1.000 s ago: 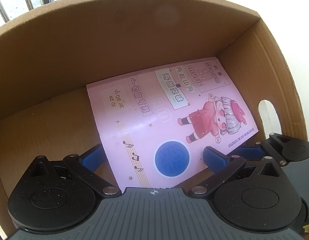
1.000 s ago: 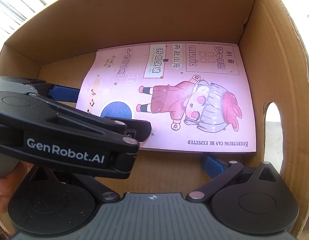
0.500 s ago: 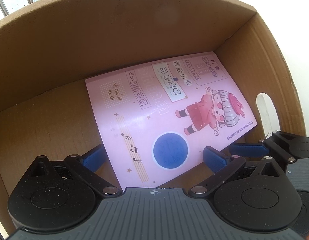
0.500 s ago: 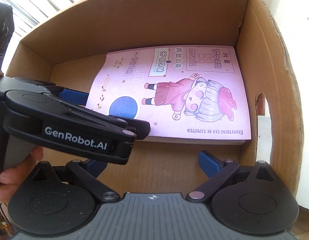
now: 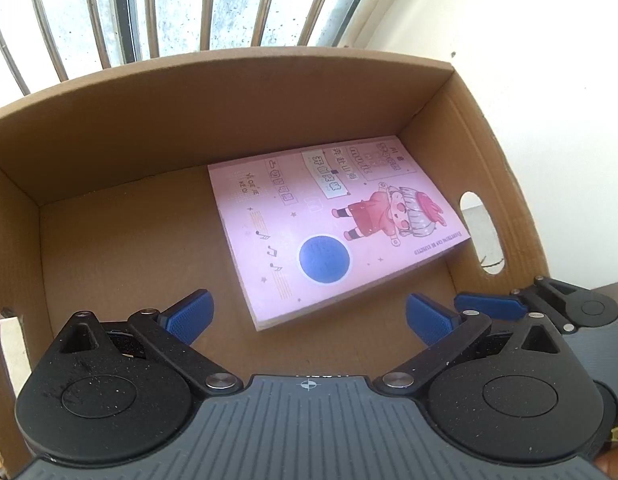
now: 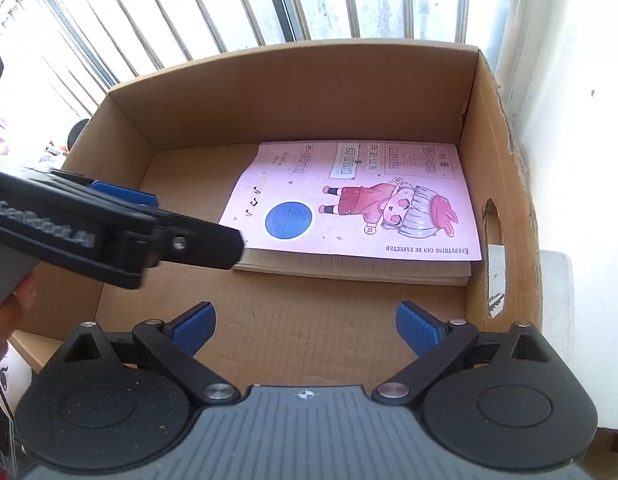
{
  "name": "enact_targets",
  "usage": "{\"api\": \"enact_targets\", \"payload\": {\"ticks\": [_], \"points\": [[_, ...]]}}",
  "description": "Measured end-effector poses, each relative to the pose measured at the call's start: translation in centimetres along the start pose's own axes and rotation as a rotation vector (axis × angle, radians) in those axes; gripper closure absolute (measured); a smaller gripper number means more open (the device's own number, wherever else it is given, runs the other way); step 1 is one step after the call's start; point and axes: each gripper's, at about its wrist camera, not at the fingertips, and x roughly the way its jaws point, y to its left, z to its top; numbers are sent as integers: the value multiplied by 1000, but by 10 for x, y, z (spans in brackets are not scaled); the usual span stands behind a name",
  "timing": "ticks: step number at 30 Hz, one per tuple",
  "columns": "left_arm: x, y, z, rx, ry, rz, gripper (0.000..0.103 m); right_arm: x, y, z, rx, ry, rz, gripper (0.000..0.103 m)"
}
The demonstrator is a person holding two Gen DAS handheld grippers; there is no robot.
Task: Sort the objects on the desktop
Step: 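Withdraw both tools from the box toward the wet-wipes pack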
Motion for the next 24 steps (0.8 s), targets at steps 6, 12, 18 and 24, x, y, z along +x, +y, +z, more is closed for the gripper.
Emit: {"api": "enact_targets", "payload": {"ticks": [6, 12, 18, 24], "points": [[-84, 12, -38, -40, -108, -40, 0, 22, -26, 10, 36, -21, -34, 5], [-167, 52, -114, -142, -219, -223, 0, 24, -23, -3, 37, -59, -76, 16], [-196, 68, -207, -84, -380, -219, 0, 30, -24, -13, 13, -74, -101, 16], [-166, 70, -278, -90, -416, -280, 0, 39, -29, -20, 40, -125, -131, 16]]}}
